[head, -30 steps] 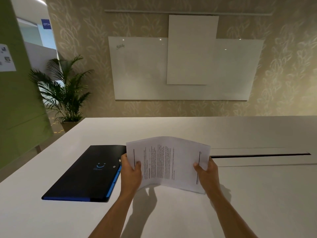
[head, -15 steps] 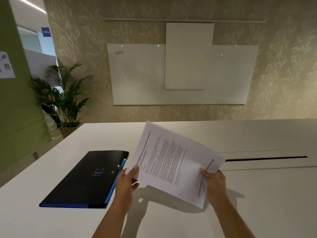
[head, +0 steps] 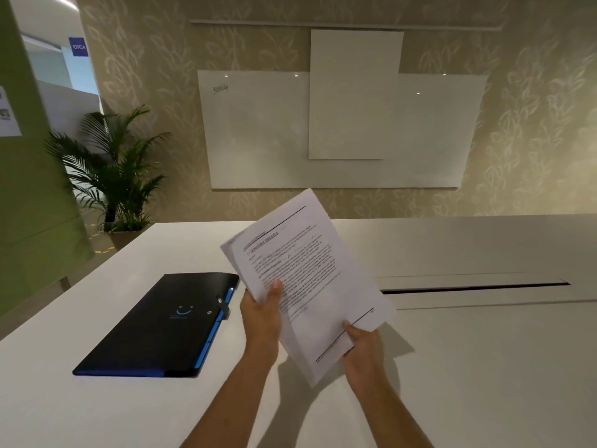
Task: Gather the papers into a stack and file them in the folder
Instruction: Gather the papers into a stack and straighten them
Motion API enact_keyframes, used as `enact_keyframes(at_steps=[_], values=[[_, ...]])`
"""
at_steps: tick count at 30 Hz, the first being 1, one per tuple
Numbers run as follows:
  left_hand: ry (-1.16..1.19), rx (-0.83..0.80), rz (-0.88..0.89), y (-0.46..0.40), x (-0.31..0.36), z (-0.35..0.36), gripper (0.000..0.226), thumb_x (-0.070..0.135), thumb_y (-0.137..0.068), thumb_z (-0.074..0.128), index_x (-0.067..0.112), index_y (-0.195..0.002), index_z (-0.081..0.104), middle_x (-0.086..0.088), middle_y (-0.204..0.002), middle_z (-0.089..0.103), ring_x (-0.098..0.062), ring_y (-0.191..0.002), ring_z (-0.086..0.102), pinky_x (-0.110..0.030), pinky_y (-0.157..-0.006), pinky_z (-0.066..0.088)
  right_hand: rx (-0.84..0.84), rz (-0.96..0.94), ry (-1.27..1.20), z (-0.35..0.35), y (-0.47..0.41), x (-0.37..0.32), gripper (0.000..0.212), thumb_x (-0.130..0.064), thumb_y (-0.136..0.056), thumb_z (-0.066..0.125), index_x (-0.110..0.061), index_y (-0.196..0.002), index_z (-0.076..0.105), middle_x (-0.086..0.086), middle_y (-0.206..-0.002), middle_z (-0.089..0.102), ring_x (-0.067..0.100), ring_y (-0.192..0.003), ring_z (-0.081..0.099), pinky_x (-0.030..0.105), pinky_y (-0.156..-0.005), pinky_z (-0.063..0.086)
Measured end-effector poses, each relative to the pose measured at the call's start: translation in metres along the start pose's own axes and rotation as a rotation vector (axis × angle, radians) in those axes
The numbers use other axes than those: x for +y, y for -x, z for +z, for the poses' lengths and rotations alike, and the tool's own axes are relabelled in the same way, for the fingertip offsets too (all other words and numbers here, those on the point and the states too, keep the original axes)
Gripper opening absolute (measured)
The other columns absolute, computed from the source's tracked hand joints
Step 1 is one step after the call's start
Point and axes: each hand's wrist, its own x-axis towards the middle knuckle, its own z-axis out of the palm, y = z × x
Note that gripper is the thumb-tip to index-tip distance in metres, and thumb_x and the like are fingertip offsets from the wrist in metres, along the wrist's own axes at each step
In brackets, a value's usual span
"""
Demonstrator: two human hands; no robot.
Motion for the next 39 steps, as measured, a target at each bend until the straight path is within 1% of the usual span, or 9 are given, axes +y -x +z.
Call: enact_keyframes(at_steps=[6, 8, 11, 16, 20, 24, 31, 34, 39], values=[[-0.203, -0.131, 0.181, -0.017, 0.025, -0.015, 0.024, 0.032, -0.083, 0.069, 0.026, -0.105, 0.062, 0.002, -0.097, 0.070, -0.022, -0.089, 0.070, -0.031, -0.062, 0.061, 0.078, -0.295, 0.387, 0.003, -0.003, -0.033, 0.093, 0.004, -0.075, 0.074, -0.030, -0.147, 0.027, -0.005, -0.141, 0.038, 0.016, -0.124, 0.043, 0.032, -0.096, 0.042], [-0.267, -0.194, 0.207, -0.018, 0.029, -0.018, 0.027, 0.032, -0.085, 0.067, 0.024, -0.110, 0.061, 0.000, -0.101, 0.070, -0.025, -0.090, 0.069, -0.039, -0.069, 0.062, -0.092, -0.411, 0.530, 0.010, -0.002, -0.048, 0.081, -0.001, -0.072, 0.074, -0.025, -0.142, 0.039, -0.009, -0.140, 0.046, 0.011, -0.124, 0.047, 0.033, -0.099, 0.041], [-0.287, -0.223, 0.225, -0.015, 0.032, -0.018, 0.026, 0.030, -0.086, 0.067, 0.025, -0.110, 0.060, -0.001, -0.103, 0.069, -0.027, -0.091, 0.068, -0.039, -0.072, 0.062, -0.293, -0.435, 0.597, 0.028, -0.001, -0.067, 0.049, -0.012, -0.070, 0.067, -0.023, -0.116, 0.057, -0.003, -0.113, 0.069, 0.010, -0.097, 0.068, 0.029, -0.080, 0.059], [-0.255, -0.165, 0.188, -0.010, 0.026, -0.022, 0.037, 0.035, -0.081, 0.071, 0.022, -0.113, 0.059, -0.001, -0.104, 0.068, -0.027, -0.091, 0.069, -0.042, -0.071, 0.062, -0.277, -0.468, 0.605, 0.028, 0.000, -0.061, 0.040, 0.001, -0.081, 0.063, -0.031, -0.105, 0.056, -0.005, -0.106, 0.069, 0.009, -0.093, 0.069, 0.018, -0.068, 0.057], [-0.264, -0.134, 0.170, 0.002, -0.001, -0.031, 0.034, 0.025, -0.084, 0.071, 0.029, -0.114, 0.056, 0.004, -0.106, 0.066, -0.023, -0.094, 0.067, -0.029, -0.067, 0.061, -0.217, -0.392, 0.624, 0.011, 0.003, -0.033, 0.044, 0.005, -0.082, 0.064, -0.030, -0.106, 0.054, -0.003, -0.107, 0.068, 0.016, -0.098, 0.067, 0.022, -0.069, 0.056], [-0.267, -0.110, 0.124, 0.007, -0.015, -0.030, 0.030, 0.027, -0.088, 0.067, 0.038, -0.111, 0.051, 0.006, -0.106, 0.063, -0.024, -0.096, 0.065, -0.033, -0.074, 0.061, -0.164, -0.377, 0.631, 0.012, 0.004, -0.023, 0.041, 0.004, -0.086, 0.061, -0.033, -0.103, 0.054, -0.007, -0.105, 0.066, 0.009, -0.096, 0.065, 0.017, -0.066, 0.054], [-0.321, -0.162, 0.077, -0.009, -0.014, -0.032, 0.034, 0.018, -0.090, 0.062, 0.046, -0.104, 0.048, 0.013, -0.106, 0.060, -0.014, -0.097, 0.061, -0.017, -0.065, 0.055, -0.175, -0.372, 0.898, 0.014, -0.004, -0.031, 0.034, 0.000, -0.087, 0.057, -0.022, -0.112, 0.048, -0.010, -0.101, 0.060, -0.004, -0.087, 0.058, 0.004, -0.058, 0.047], [-0.371, -0.164, -0.086, -0.018, -0.020, -0.038, 0.035, 0.011, -0.088, 0.063, 0.030, -0.113, 0.047, 0.008, -0.106, 0.060, -0.019, -0.100, 0.060, -0.022, -0.067, 0.054, -0.227, -0.249, 0.954, 0.012, -0.006, -0.031, 0.034, -0.001, -0.086, 0.053, -0.020, -0.115, 0.051, -0.007, -0.107, 0.065, 0.003, -0.088, 0.063, 0.010, -0.060, 0.051], [-0.464, -0.177, -0.196, -0.019, -0.034, -0.048, 0.045, 0.009, -0.084, 0.070, 0.024, -0.115, 0.040, 0.008, -0.102, 0.056, -0.013, -0.088, 0.058, -0.019, -0.063, 0.052, -0.239, -0.089, 0.995, 0.003, -0.006, -0.021, 0.040, -0.005, -0.086, 0.052, -0.019, -0.123, 0.051, 0.000, -0.112, 0.067, 0.020, -0.094, 0.067, 0.043, -0.081, 0.060]])
